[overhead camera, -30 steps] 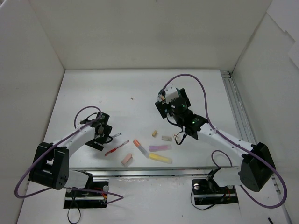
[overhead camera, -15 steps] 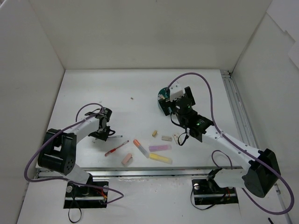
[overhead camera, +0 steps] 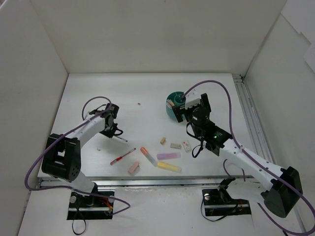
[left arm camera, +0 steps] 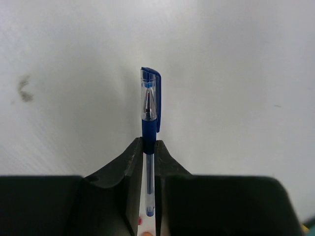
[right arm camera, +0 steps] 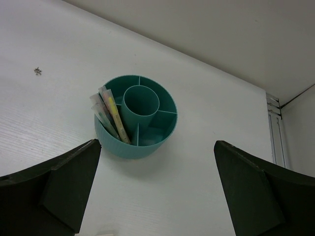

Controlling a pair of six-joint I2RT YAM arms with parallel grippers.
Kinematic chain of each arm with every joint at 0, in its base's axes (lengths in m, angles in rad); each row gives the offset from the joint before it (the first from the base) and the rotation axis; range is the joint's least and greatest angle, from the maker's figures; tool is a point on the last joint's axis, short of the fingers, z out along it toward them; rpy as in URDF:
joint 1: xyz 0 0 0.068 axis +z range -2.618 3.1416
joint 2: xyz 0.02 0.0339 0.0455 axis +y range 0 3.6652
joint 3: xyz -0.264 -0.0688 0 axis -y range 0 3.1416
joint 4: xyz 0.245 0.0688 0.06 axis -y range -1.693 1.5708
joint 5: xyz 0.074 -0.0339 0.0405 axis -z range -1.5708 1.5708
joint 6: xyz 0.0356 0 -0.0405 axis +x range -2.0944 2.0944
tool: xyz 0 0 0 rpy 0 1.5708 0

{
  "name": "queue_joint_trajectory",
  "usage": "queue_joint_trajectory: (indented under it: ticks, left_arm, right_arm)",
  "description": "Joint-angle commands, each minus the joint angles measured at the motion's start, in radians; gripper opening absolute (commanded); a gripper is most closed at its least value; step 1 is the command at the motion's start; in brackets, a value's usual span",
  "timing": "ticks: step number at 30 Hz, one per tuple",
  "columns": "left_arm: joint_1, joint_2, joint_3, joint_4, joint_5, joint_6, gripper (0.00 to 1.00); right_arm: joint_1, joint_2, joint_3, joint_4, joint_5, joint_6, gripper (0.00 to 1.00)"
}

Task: Sort the stationery into containers
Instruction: Pick up the pen from the center of the board, then place the pen in the storage box.

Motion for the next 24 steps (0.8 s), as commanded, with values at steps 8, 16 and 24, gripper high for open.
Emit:
queue_joint_trajectory:
  ticks: [8,16,24]
  left_arm:
    - [-0.139,-0.088,0.293,0.554,-0.125,0.724,0.0]
    - [-0.184,0.013,0.373,1.043,0.142,1.1,0.0]
    - [-0.253,0.256,0.653,1.216,0.315,1.237,0.0]
  right_arm:
    - [-0.005,-0.069,-0.06,0.175,0.096,-0.012,0.98]
    - [-0.097,-0.128,-0.126,0.241,0.075,0.097,0.98]
    - [-0.149,-0.155,-0.144,0.261,0.06,0.114,0.98]
